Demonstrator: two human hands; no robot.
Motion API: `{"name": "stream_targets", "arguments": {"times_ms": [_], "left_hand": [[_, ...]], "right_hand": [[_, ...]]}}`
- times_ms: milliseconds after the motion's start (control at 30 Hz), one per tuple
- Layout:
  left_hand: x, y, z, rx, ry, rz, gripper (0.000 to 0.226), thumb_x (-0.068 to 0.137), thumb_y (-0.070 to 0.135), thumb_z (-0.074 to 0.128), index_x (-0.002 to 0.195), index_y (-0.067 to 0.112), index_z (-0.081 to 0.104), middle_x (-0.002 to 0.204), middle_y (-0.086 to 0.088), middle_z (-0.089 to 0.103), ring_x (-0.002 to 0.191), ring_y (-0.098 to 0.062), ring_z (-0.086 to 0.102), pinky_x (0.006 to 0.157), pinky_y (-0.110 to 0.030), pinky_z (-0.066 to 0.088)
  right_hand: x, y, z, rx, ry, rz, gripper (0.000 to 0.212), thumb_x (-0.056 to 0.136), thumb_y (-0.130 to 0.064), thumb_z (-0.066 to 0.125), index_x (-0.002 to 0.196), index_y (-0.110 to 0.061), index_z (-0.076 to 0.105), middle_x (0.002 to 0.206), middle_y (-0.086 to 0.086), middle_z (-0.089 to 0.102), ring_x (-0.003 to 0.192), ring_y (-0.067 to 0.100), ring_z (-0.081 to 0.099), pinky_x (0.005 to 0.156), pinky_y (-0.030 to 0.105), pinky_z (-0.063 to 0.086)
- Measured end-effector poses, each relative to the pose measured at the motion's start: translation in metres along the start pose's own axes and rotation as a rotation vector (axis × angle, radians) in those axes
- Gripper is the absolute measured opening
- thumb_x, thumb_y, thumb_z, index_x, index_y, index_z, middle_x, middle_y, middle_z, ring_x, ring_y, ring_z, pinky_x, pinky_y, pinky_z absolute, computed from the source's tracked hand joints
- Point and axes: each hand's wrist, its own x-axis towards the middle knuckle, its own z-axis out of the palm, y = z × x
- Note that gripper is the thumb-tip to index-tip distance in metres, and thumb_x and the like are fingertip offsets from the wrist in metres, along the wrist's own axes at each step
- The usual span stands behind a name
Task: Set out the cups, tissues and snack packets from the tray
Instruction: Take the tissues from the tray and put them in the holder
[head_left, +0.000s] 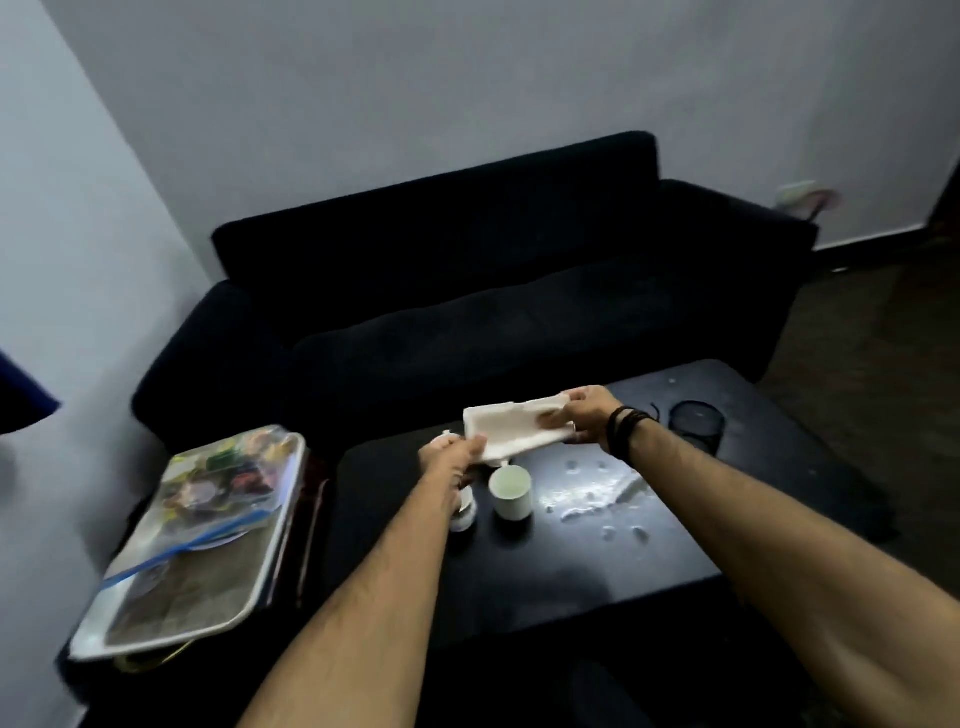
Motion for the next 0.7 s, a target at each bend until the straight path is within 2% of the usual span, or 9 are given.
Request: {"name": "stream_targets", "arguments": {"times_ms": [67, 200, 267, 333, 400, 467, 533, 633, 700], "left_hand": [[0.003, -0.008, 0.03, 0.215, -0.079, 0.011, 0.015, 0.082, 0.015, 0.075, 0.078, 0.012, 0.06, 0.065, -0.006, 0.065, 0.052, -0.013, 0.057, 0.042, -0.017, 0.041], [0.006, -0.021, 0.065, 0.76, -0.125, 0.192, 0.019, 0.075, 0.031, 0.079, 0.087, 0.017, 0.072, 0.088, -0.004, 0.069, 0.087, -0.019, 0.062, 0.081, -0.028, 0.049], [0.005, -0.028, 0.078, 0.932, -0.189, 0.303, 0.027, 0.075, 0.031, 0.078, 0.097, 0.015, 0.074, 0.098, -0.004, 0.073, 0.097, -0.019, 0.065, 0.089, -0.028, 0.05], [0.004, -0.034, 0.09, 1.022, -0.264, 0.371, 0.035, 0.076, 0.03, 0.076, 0.106, 0.012, 0.072, 0.106, -0.007, 0.072, 0.101, -0.021, 0.066, 0.091, -0.029, 0.051], [0.006, -0.039, 0.102, 1.107, -0.31, 0.413, 0.038, 0.077, 0.033, 0.075, 0.109, 0.013, 0.07, 0.111, -0.008, 0.07, 0.104, -0.022, 0.064, 0.091, -0.029, 0.049], [0.01, -0.045, 0.111, 1.167, -0.345, 0.44, 0.039, 0.078, 0.036, 0.075, 0.11, 0.015, 0.069, 0.117, -0.007, 0.066, 0.11, -0.022, 0.061, 0.093, -0.029, 0.047], [0.014, -0.051, 0.117, 1.191, -0.368, 0.45, 0.038, 0.077, 0.038, 0.075, 0.108, 0.016, 0.069, 0.121, -0.006, 0.064, 0.114, -0.021, 0.059, 0.095, -0.029, 0.046], [0.023, -0.058, 0.123, 1.217, -0.378, 0.45, 0.037, 0.076, 0.039, 0.074, 0.106, 0.019, 0.07, 0.123, -0.004, 0.064, 0.113, -0.019, 0.06, 0.094, -0.027, 0.046], [0.029, -0.062, 0.124, 1.224, -0.384, 0.436, 0.036, 0.076, 0.039, 0.073, 0.106, 0.02, 0.069, 0.124, -0.004, 0.063, 0.112, -0.018, 0.06, 0.093, -0.027, 0.047]], "right_hand": [[0.002, 0.003, -0.044, -0.032, 0.174, -0.015, 0.021, 0.073, 0.005, 0.078, 0.07, -0.01, 0.063, 0.072, 0.008, 0.062, 0.06, 0.018, 0.06, 0.042, 0.024, 0.051], [0.0, 0.006, -0.126, -0.297, 0.473, -0.061, 0.014, 0.077, -0.008, 0.077, 0.068, -0.012, 0.067, 0.071, 0.005, 0.063, 0.054, 0.014, 0.06, 0.039, 0.02, 0.049], [0.001, 0.01, -0.159, -0.446, 0.556, -0.065, 0.004, 0.081, -0.014, 0.073, 0.083, -0.011, 0.072, 0.083, 0.008, 0.069, 0.069, 0.02, 0.068, 0.059, 0.024, 0.058], [0.004, 0.015, -0.183, -0.552, 0.598, -0.061, 0.019, 0.082, -0.012, 0.068, 0.1, -0.011, 0.074, 0.101, 0.013, 0.073, 0.093, 0.027, 0.07, 0.081, 0.029, 0.057], [0.007, 0.018, -0.2, -0.563, 0.639, -0.057, 0.025, 0.082, -0.006, 0.061, 0.101, -0.013, 0.076, 0.104, 0.017, 0.073, 0.096, 0.03, 0.07, 0.084, 0.034, 0.058], [0.011, 0.02, -0.213, -0.566, 0.664, -0.049, 0.029, 0.082, 0.0, 0.058, 0.097, -0.015, 0.078, 0.1, 0.017, 0.073, 0.09, 0.033, 0.071, 0.078, 0.041, 0.061], [0.016, 0.024, -0.22, -0.57, 0.677, -0.051, 0.033, 0.081, 0.005, 0.056, 0.091, -0.015, 0.079, 0.094, 0.015, 0.071, 0.082, 0.032, 0.071, 0.066, 0.041, 0.063], [0.027, 0.032, -0.227, -0.589, 0.694, -0.058, 0.035, 0.079, 0.008, 0.055, 0.088, -0.017, 0.078, 0.093, 0.012, 0.07, 0.077, 0.026, 0.068, 0.059, 0.028, 0.059], [0.034, 0.034, -0.231, -0.601, 0.718, -0.078, 0.033, 0.078, 0.007, 0.057, 0.085, -0.018, 0.077, 0.093, 0.012, 0.071, 0.076, 0.021, 0.063, 0.061, 0.019, 0.051]]}}
